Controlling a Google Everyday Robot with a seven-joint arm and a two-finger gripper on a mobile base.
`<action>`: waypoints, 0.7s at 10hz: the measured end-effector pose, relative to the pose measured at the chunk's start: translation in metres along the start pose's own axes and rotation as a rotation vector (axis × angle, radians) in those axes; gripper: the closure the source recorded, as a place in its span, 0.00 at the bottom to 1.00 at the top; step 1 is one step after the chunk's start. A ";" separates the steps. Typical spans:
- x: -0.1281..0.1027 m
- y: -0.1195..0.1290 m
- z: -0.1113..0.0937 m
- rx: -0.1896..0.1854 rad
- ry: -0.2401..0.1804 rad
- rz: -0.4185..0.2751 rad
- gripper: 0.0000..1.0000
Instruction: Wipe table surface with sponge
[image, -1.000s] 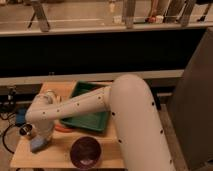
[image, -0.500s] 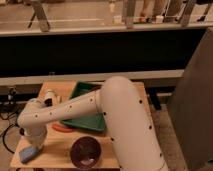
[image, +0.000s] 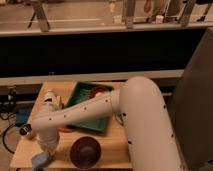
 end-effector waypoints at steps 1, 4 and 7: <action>-0.001 0.015 -0.005 -0.011 0.005 0.020 1.00; 0.014 0.023 -0.012 -0.034 0.015 0.054 1.00; 0.052 0.005 -0.007 -0.025 0.036 0.074 1.00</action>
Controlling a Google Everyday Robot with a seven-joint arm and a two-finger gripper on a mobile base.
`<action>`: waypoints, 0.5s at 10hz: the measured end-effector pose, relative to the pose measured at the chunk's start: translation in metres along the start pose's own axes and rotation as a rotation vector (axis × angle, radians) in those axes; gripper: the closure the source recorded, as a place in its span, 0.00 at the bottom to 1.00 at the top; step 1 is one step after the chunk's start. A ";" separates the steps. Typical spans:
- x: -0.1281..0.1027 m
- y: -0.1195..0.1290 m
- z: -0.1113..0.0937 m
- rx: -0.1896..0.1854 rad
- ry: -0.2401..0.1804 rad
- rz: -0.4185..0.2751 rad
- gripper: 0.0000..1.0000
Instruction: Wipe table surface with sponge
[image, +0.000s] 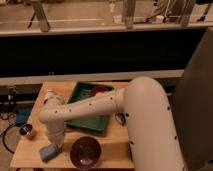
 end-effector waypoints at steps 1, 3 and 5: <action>0.009 -0.007 0.000 0.013 0.012 0.005 1.00; 0.018 -0.018 -0.005 0.033 0.030 0.002 1.00; 0.006 -0.056 -0.011 0.087 0.029 -0.065 1.00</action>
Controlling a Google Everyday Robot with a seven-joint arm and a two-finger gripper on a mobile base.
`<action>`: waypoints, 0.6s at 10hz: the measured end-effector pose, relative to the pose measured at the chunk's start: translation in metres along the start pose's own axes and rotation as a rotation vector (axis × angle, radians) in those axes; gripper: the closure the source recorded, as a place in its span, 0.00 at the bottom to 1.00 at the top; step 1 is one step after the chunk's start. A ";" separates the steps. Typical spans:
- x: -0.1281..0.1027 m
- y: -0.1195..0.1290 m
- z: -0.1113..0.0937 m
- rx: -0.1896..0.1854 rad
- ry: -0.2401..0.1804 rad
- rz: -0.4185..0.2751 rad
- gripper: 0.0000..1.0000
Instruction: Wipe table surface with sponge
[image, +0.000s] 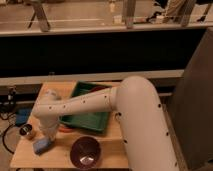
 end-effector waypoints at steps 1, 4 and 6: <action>-0.007 -0.015 0.005 0.010 -0.017 -0.035 1.00; -0.040 -0.041 0.024 0.034 -0.099 -0.141 1.00; -0.053 -0.035 0.029 0.031 -0.122 -0.141 1.00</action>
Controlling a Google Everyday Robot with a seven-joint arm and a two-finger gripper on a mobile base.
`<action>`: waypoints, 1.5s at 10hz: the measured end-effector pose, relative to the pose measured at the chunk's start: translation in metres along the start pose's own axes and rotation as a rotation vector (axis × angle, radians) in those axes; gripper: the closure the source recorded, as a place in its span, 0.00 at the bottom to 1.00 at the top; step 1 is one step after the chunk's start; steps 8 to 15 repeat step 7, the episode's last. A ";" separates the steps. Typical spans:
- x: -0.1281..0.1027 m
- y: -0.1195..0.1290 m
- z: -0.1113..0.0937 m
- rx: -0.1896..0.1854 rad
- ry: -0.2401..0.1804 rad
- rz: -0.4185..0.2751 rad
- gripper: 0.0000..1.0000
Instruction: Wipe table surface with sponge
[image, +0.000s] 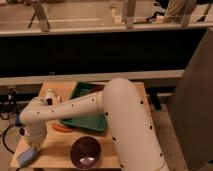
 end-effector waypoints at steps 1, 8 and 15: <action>-0.005 0.009 0.000 -0.004 -0.005 0.012 1.00; -0.019 0.076 -0.011 -0.053 -0.015 0.093 1.00; -0.019 0.076 -0.011 -0.053 -0.015 0.093 1.00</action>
